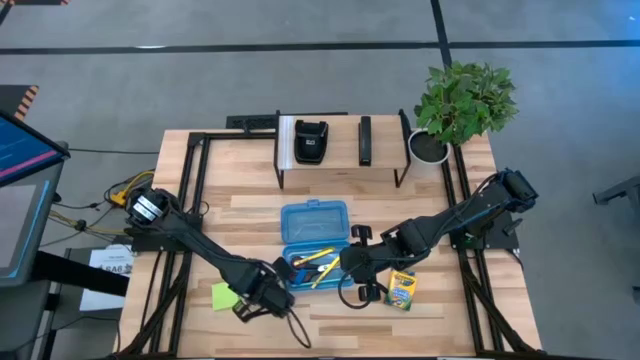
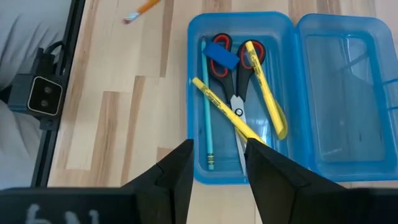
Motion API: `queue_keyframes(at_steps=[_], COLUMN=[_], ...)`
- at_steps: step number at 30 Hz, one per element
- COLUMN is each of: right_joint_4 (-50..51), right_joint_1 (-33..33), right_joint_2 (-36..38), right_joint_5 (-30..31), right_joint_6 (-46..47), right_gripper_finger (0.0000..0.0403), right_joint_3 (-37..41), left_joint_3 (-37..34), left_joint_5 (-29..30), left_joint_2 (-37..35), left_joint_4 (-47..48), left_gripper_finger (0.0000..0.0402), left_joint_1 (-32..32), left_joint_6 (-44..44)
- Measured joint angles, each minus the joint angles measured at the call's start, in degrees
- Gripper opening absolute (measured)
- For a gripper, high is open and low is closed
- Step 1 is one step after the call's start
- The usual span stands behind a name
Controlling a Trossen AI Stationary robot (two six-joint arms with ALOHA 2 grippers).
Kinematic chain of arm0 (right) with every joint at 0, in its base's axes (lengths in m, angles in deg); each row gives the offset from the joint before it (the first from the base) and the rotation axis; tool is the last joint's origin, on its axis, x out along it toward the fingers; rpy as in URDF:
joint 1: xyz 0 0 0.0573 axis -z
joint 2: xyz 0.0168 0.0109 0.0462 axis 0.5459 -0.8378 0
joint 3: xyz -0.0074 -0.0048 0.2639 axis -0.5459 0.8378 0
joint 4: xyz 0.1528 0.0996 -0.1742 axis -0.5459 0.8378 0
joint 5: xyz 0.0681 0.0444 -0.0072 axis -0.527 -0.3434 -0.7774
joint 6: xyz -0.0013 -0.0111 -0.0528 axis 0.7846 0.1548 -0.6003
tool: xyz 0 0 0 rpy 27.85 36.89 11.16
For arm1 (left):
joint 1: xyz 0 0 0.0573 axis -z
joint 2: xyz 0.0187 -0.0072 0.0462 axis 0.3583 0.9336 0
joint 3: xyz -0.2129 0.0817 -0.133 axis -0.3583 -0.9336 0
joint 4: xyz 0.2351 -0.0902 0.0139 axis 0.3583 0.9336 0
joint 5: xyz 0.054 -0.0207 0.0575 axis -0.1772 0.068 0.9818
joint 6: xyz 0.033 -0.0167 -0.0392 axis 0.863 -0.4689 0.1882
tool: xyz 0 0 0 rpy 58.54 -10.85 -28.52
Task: Pack school essentials
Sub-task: Put the orange pencil into the supply box
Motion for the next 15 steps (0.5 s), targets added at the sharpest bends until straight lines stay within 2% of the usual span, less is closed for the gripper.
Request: queue_keyframes(at_steps=[7,11,15], right_joint_4=[6.19,8.03,8.25], right_joint_1=[-0.41,-1.77,-3.48], right_joint_2=[4.28,8.04,11.18], right_joint_5=[0.32,4.2,7.83], right_joint_6=[2.15,2.37,2.43], right_gripper_finger=[0.0166,0.0166,0.0166], right_joint_3=[-0.07,-0.07,-0.07], left_joint_3=[6.67,7.48,10.18], left_joint_5=[3.22,0.89,-0.44], left_joint_2=[-0.11,2.46,7.56], left_joint_4=[-6.47,-10.93,-10.14], left_gripper_finger=[0.0,0.0,0.0], left_joint_1=[-6.54,-12.04,-15.55], left_joint_6=[-4.14,-5.71,-9.15])
